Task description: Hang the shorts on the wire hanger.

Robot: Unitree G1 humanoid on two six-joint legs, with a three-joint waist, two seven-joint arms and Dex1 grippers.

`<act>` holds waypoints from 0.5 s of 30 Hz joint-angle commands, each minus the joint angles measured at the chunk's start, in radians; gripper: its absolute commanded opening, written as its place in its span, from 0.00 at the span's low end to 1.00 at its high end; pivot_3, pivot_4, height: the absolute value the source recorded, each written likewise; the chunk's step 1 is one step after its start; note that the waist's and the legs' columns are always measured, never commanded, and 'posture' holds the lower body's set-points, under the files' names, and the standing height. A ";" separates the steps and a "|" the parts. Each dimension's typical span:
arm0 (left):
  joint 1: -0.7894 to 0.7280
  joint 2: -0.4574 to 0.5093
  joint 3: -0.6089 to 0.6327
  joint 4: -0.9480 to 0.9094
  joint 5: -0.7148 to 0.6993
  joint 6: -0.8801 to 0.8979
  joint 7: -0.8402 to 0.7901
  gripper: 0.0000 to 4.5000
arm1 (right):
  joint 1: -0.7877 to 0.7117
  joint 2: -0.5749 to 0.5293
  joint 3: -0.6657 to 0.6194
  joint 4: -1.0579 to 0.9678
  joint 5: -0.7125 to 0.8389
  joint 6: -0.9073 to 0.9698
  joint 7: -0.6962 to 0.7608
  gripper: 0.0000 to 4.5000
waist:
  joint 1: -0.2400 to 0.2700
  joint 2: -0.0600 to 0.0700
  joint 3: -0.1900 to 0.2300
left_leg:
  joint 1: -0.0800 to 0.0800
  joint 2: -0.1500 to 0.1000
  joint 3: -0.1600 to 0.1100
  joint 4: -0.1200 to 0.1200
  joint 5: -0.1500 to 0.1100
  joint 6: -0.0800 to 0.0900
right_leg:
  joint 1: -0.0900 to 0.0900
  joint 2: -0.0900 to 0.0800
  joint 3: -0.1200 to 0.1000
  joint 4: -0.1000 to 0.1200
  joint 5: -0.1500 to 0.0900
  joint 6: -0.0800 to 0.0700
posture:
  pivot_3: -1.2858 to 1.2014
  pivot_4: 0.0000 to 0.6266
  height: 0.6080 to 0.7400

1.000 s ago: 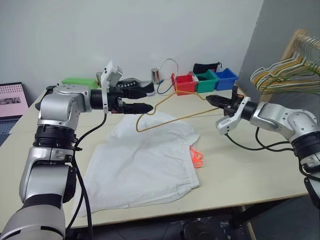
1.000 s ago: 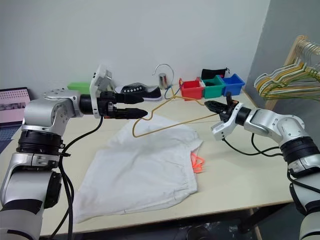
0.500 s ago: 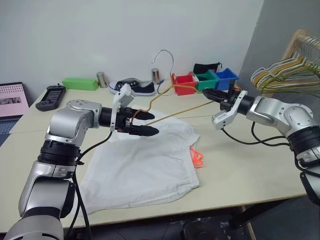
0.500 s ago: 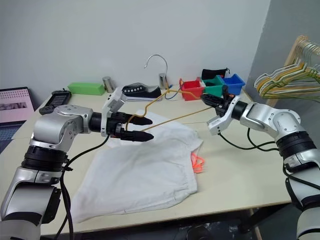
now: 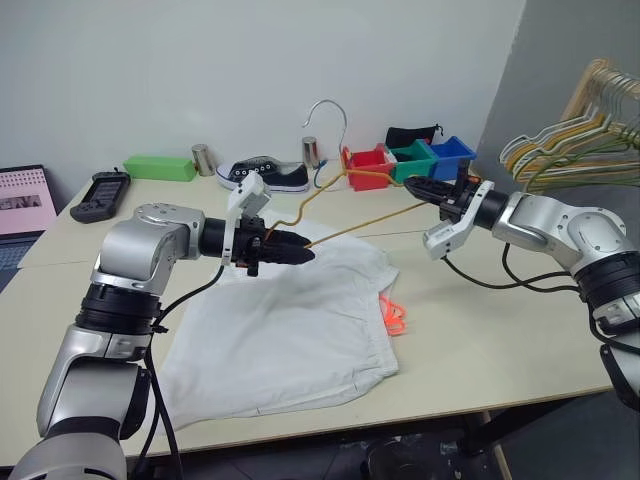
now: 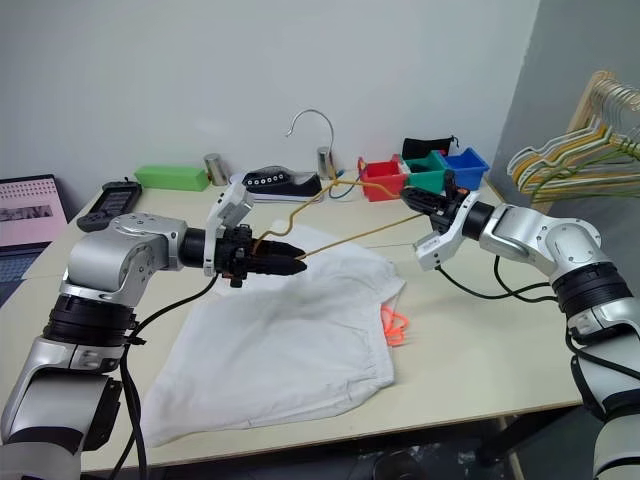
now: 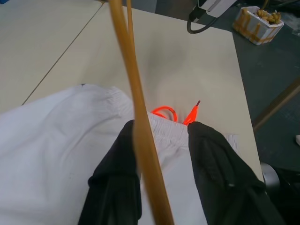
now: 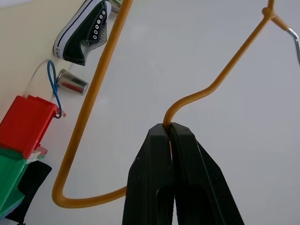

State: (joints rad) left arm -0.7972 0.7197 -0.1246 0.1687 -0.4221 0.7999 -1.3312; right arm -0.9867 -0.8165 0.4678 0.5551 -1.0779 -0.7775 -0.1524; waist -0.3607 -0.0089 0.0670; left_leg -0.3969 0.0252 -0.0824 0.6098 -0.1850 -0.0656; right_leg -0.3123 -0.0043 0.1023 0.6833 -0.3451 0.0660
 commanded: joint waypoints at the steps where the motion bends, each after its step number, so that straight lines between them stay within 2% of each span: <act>1: -0.009 0.015 0.005 -0.022 -0.008 -0.006 -0.007 0.14 | -0.039 -0.004 -0.022 -0.010 0.021 0.012 -0.009 0.00 | 0.000 0.000 0.000 | 0.000 0.000 0.000 0.000 0.000 0.000 | 0.000 0.000 0.000 0.000 0.000 0.000 | 0.40 0.00 1.00; 4: -0.009 0.015 0.003 -0.021 -0.004 -0.012 -0.009 0.00 | -0.039 -0.004 -0.023 -0.011 0.024 0.013 -0.008 0.00 | 0.000 0.000 0.000 | 0.000 0.000 0.000 0.000 0.000 0.000 | 0.000 0.000 0.000 0.000 0.000 0.000 | 0.40 0.00 1.00; 9: -0.019 -0.005 0.006 0.007 0.032 -0.077 0.033 0.00 | -0.032 -0.005 -0.025 -0.012 0.040 0.004 0.010 0.00 | 0.000 0.000 0.000 | 0.000 0.000 0.000 0.000 0.000 0.000 | 0.000 0.000 0.000 0.000 0.000 0.000 | 0.40 0.00 1.00; 11: -0.022 -0.019 0.009 0.021 0.067 -0.156 0.062 0.00 | -0.019 0.001 -0.025 0.000 0.098 -0.018 0.087 0.00 | 0.000 0.000 0.000 | 0.000 0.000 0.000 0.000 0.000 0.000 | 0.000 0.000 0.000 0.000 0.000 0.000 | 0.40 0.00 1.00; 15: -0.021 -0.038 -0.016 0.074 0.187 -0.340 0.154 0.00 | 0.034 0.033 -0.042 0.002 0.354 -0.008 0.364 0.20 | -0.002 -0.001 -0.001 | 0.001 0.000 0.000 0.000 0.000 0.000 | 0.002 0.000 0.000 -0.001 0.000 -0.001 | 0.39 0.00 1.00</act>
State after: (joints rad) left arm -0.7965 0.6855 -0.1350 0.2324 -0.2923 0.5759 -1.2233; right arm -0.9658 -0.7989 0.4574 0.5669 -0.8742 -0.7990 0.0715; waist -0.3631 -0.0102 0.0662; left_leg -0.3954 0.0254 -0.0823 0.6102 -0.1850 -0.0655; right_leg -0.3089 -0.0043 0.1018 0.6821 -0.3446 0.0653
